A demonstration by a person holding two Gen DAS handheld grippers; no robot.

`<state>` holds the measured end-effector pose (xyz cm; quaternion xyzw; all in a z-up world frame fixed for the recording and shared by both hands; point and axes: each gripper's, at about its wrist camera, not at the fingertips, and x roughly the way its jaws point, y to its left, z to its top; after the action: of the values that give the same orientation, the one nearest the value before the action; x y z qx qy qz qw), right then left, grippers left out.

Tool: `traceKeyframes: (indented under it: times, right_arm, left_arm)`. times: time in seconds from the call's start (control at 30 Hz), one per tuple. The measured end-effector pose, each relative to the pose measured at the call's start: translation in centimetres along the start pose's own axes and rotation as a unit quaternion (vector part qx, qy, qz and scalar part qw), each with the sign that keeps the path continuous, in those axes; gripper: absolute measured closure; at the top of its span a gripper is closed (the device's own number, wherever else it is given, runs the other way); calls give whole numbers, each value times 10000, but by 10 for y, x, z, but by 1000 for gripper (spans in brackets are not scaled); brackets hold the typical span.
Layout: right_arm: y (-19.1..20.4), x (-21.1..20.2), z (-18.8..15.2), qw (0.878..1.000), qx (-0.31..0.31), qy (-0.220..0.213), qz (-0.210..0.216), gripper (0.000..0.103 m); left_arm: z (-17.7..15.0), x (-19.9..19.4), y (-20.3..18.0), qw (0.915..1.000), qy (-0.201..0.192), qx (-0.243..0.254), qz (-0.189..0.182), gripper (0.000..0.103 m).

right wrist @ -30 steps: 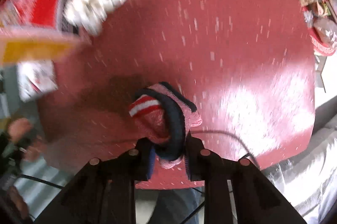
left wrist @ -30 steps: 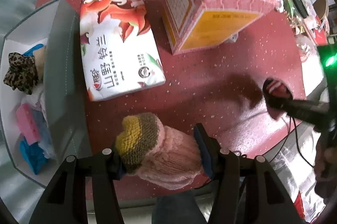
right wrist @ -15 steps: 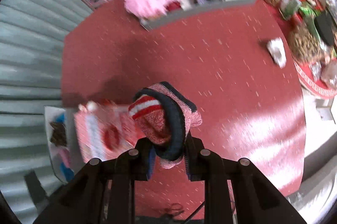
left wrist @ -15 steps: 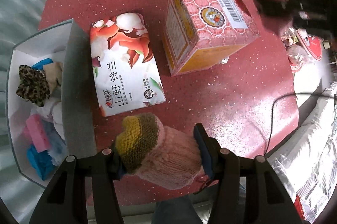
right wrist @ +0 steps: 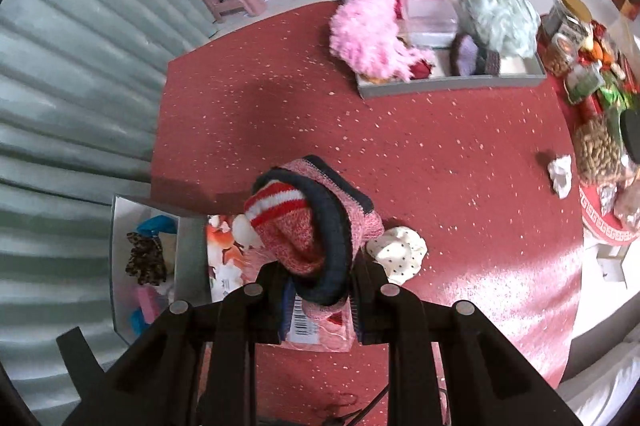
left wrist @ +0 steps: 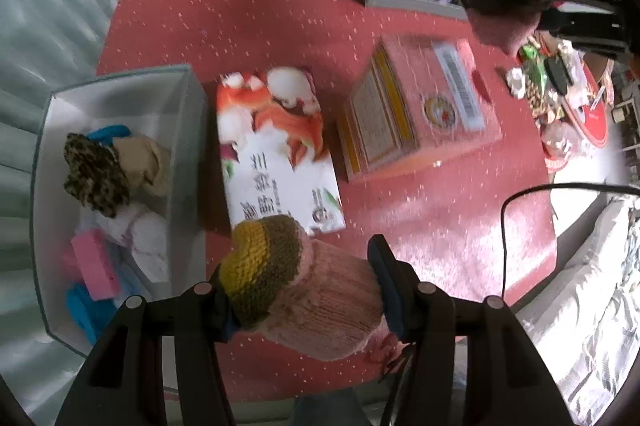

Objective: Organize soft objects
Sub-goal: 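Lift and carry the knitted hat with the left tool while the right tool carries the sock to the box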

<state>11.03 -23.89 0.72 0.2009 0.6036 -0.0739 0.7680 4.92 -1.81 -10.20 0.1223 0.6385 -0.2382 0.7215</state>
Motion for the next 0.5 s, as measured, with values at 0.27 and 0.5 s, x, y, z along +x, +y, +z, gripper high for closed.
traceKeyframes:
  times: [0.27, 0.5]
  right_arm:
    - [34, -6, 15, 9996, -274, -77, -75, 79]
    - [61, -2, 23, 9991, -416, -89, -67, 79]
  left_arm:
    - [31, -19, 22, 9993, -340, -134, 40, 44]
    - [63, -33, 43, 9980, -581, -219, 131, 44]
